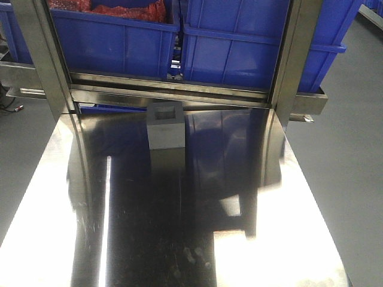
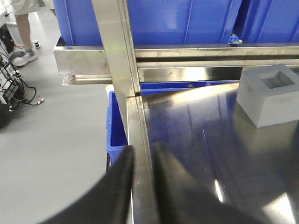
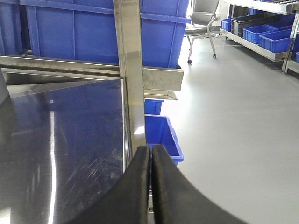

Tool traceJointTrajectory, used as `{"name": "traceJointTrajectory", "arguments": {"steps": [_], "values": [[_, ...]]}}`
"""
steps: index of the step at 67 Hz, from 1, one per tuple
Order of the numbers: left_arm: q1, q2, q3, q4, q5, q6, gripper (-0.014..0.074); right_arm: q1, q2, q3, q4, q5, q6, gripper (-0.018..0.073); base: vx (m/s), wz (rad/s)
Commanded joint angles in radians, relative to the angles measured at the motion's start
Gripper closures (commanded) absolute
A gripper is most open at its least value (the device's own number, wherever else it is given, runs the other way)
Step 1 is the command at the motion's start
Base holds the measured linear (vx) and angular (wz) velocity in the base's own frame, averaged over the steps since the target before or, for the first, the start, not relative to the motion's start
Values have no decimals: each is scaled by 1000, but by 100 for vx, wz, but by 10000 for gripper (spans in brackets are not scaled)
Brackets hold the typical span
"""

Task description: Sort gray base to blue bin

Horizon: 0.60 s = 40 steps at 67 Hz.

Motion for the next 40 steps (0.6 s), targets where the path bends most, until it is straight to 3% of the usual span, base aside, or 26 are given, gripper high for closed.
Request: {"name": "traceJointTrajectory", "arguments": {"steps": [1, 9, 15, 24, 29, 40], "values": [[-3, -5, -38, -10, -85, 1, 230, -2, 3, 1, -5, -75, -13, 564, 0, 0], [-3, -5, -38, -10, -95, 1, -22, -2, 3, 1, -5, -75, -13, 564, 0, 0], [-3, -5, -38, -10, -95, 1, -139, -2, 3, 1, -5, -75, -13, 564, 0, 0], [-3, -5, -38, -13, -96, -4, -122, -2, 3, 1, -5, -75, -13, 564, 0, 0], [-3, -5, -40, -63, -80, -37, -104, -2, 3, 1, -5, -75, -13, 564, 0, 0], [-33, 49, -111, -89, -28, 40, -81, -2, 3, 1, -5, -75, -13, 564, 0, 0]]}}
